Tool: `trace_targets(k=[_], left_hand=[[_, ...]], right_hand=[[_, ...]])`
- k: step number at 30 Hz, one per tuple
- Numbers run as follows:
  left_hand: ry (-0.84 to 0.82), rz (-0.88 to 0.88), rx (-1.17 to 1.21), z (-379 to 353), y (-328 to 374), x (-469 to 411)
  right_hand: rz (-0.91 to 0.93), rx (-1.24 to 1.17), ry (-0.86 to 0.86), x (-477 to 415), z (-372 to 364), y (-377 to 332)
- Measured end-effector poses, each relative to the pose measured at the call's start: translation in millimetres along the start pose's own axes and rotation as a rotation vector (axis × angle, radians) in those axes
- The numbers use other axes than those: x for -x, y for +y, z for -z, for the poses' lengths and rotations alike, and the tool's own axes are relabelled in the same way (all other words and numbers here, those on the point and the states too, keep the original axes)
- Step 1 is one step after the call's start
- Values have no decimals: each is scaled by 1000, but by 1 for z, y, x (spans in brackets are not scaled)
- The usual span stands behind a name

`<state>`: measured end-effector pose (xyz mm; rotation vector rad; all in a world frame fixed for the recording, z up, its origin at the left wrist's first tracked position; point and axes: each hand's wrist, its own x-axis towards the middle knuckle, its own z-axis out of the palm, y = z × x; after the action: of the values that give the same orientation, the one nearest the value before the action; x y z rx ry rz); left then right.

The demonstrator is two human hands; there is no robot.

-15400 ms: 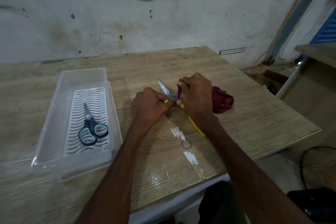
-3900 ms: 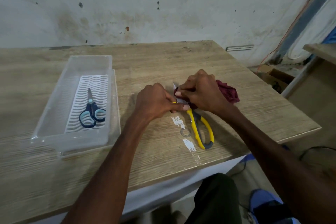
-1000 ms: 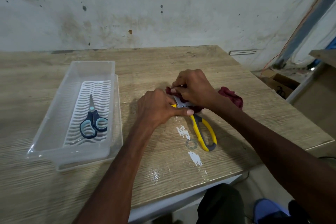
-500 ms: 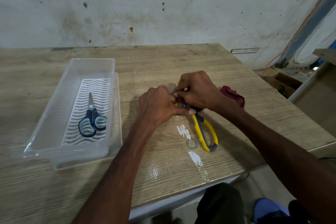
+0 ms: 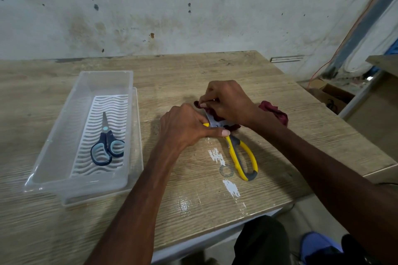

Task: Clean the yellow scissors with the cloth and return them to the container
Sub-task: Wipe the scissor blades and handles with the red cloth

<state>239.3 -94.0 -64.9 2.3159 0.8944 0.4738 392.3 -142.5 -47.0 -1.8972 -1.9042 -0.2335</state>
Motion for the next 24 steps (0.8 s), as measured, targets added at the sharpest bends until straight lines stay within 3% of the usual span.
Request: trace_targets(k=[7, 12, 14, 17, 18, 24], left_hand=[[8, -20, 8, -1, -2, 1], [-8, 0, 48, 1, -4, -2], [-10, -2, 54, 2, -4, -2], [-15, 0, 58, 1, -5, -1], [-19, 1, 55, 1, -5, -1], [-10, -11, 34, 1, -3, -1]], right_hand=[[-244, -44, 26, -18, -16, 14], [-473, -341, 294, -13, 1, 21], [-457, -401, 218, -5, 12, 18], [-270, -300, -131, 10, 24, 6], [-228, -276, -171, 13, 24, 3], [-234, -290, -40, 13, 15, 4]])
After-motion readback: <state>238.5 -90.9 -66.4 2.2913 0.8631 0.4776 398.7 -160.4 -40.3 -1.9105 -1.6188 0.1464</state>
